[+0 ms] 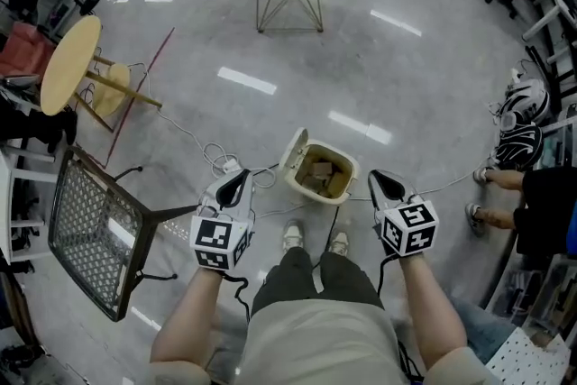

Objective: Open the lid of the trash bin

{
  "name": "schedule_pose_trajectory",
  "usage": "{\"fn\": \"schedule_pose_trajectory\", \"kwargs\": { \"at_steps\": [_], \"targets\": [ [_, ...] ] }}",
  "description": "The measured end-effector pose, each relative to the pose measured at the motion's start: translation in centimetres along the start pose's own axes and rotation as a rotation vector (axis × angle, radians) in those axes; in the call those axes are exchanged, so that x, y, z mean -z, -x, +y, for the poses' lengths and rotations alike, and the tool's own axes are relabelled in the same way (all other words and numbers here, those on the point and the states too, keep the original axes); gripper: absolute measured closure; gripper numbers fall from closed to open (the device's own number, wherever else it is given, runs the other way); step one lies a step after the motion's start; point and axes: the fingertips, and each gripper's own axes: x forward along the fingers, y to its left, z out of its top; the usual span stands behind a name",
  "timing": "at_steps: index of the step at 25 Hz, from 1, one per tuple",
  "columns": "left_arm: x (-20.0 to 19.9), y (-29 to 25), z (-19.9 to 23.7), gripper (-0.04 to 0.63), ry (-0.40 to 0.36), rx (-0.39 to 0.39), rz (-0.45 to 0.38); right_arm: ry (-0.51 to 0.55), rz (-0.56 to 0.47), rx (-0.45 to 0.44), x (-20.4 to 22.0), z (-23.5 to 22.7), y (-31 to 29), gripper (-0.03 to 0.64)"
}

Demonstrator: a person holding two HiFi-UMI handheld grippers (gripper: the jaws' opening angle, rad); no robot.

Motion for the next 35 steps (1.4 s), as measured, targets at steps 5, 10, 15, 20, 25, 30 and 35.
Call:
{"fn": "schedule_pose_trajectory", "kwargs": {
  "at_steps": [5, 10, 15, 20, 25, 30, 35],
  "targets": [
    [-5.7, 2.8, -1.7, 0.594, -0.063, 0.001, -0.072, 0.072, -0.139, -0.030, -7.3, 2.8, 5.3, 0.614],
    [-11.6, 6.2, -4.5, 0.594, -0.156, 0.016, -0.156, 0.122, -0.266, -0.051, -13.0, 5.0, 10.8, 0.614],
    [-16.1, 9.6, -7.0, 0.594, -0.236, 0.035, -0.269, 0.176, -0.384, -0.055, -17.1, 7.3, 15.9, 0.614],
    [-20.1, 12.4, -8.8, 0.594, -0.168, 0.066, -0.352, 0.179, -0.487, -0.077, -20.1, 9.2, 20.4, 0.614],
    [-22.0, 14.8, -9.6, 0.594, -0.206, 0.066, -0.395, 0.219, -0.540, -0.093, -21.7, 11.2, 23.6, 0.614],
    [-22.5, 15.7, -9.6, 0.594, -0.236, 0.060, -0.413, 0.254, -0.555, -0.091, -22.2, 12.2, 24.3, 0.614],
    [-23.0, 16.0, -9.3, 0.594, -0.245, 0.056, -0.418, 0.265, -0.561, -0.087, -22.8, 12.5, 23.9, 0.614]
  ]
}}
